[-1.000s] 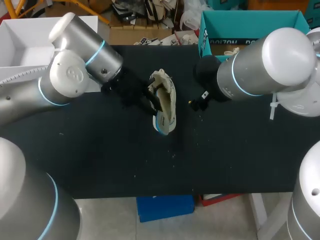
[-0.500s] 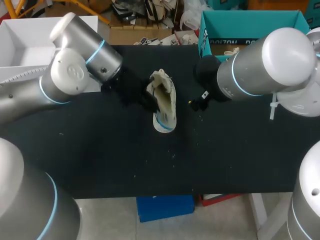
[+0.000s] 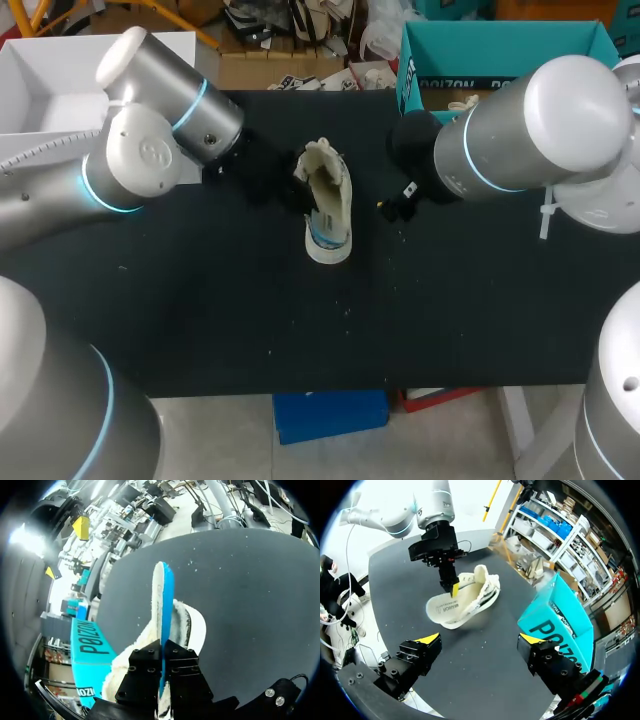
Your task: Take the shoe out of the shoebox, open the shoe tongue, remove and reinsert the insole, then place the shoe into the shoebox
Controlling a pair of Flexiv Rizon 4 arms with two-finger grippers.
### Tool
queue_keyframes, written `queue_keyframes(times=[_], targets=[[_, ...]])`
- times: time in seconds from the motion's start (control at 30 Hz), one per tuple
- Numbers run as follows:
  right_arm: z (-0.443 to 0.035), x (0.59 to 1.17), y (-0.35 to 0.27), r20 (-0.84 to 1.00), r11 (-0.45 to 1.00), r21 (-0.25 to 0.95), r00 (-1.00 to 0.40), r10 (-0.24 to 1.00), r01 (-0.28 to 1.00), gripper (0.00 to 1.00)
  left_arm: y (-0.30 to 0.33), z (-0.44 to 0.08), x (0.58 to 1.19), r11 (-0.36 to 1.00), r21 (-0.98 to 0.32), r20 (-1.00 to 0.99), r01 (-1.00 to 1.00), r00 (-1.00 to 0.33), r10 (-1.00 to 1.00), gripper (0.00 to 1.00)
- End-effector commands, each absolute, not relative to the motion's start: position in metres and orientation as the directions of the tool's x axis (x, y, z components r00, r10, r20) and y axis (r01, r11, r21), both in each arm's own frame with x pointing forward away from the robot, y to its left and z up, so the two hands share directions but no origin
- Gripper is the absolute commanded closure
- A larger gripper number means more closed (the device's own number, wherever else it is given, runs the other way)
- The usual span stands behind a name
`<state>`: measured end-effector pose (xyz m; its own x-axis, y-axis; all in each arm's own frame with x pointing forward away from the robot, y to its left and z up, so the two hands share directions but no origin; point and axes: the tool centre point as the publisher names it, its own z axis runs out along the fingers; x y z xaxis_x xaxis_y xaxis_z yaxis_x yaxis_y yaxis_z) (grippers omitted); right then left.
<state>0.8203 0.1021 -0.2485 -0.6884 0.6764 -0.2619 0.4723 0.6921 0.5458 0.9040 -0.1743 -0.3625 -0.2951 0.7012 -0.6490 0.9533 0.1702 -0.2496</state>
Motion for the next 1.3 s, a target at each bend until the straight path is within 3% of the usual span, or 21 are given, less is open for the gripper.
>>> queue_keyframes(times=[0.03, 0.53, 0.63, 0.67, 0.7, 0.93, 0.97, 1.0, 1.1, 1.2, 1.3], targets=[[-0.250, 0.820, 0.103, -0.261, 0.691, 0.547, -0.688, 0.677, 0.472, 0.00, -0.178, -0.364, 0.913, 0.186, -0.244, -0.643, 0.952, -0.302, 0.703, 1.00], [-0.250, 0.820, 0.103, -0.261, 0.691, 0.547, -0.688, 0.677, 0.472, 0.00, -0.176, -0.363, 0.930, 0.264, -0.203, -0.625, 0.943, -0.332, 0.706, 1.00], [-0.250, 0.820, 0.103, -0.261, 0.691, 0.547, -0.688, 0.677, 0.472, 0.00, -0.176, -0.361, 0.925, 0.245, -0.214, -0.634, 0.946, -0.325, 0.702, 0.47], [-0.250, 0.820, 0.103, -0.261, 0.691, 0.547, -0.688, 0.677, 0.472, 0.00, -0.176, -0.360, 0.922, 0.236, -0.220, -0.638, 0.947, -0.322, 0.699, 0.09], [-0.250, 0.820, 0.103, -0.261, 0.691, 0.547, -0.688, 0.677, 0.472, 0.00, -0.176, -0.359, 0.920, 0.228, -0.222, -0.641, 0.948, -0.318, 0.698, 0.00], [-0.250, 0.820, 0.103, -0.261, 0.691, 0.547, -0.688, 0.677, 0.472, 0.00, -0.176, -0.353, 0.902, 0.178, -0.242, -0.669, 0.954, -0.296, 0.682, 0.00], [-0.250, 0.820, 0.103, -0.261, 0.691, 0.547, -0.688, 0.677, 0.472, 0.00, -0.177, -0.354, 0.901, 0.171, -0.248, -0.671, 0.954, -0.296, 0.679, 0.05], [-0.250, 0.820, 0.103, -0.261, 0.691, 0.547, -0.688, 0.677, 0.472, 0.00, -0.178, -0.354, 0.899, 0.162, -0.255, -0.674, 0.953, -0.295, 0.678, 0.13], [-0.250, 0.820, 0.103, -0.261, 0.691, 0.547, -0.688, 0.677, 0.472, 0.00, -0.183, -0.358, 0.894, 0.134, -0.263, -0.670, 0.955, -0.281, 0.688, 0.50], [-0.250, 0.820, 0.103, -0.261, 0.691, 0.547, -0.688, 0.677, 0.472, 0.00, -0.187, -0.362, 0.890, 0.114, -0.271, -0.661, 0.956, -0.271, 0.699, 0.64], [-0.250, 0.820, 0.103, -0.261, 0.691, 0.547, -0.688, 0.677, 0.472, 0.00, -0.189, -0.364, 0.888, 0.105, -0.275, -0.657, 0.956, -0.266, 0.705, 0.93]])
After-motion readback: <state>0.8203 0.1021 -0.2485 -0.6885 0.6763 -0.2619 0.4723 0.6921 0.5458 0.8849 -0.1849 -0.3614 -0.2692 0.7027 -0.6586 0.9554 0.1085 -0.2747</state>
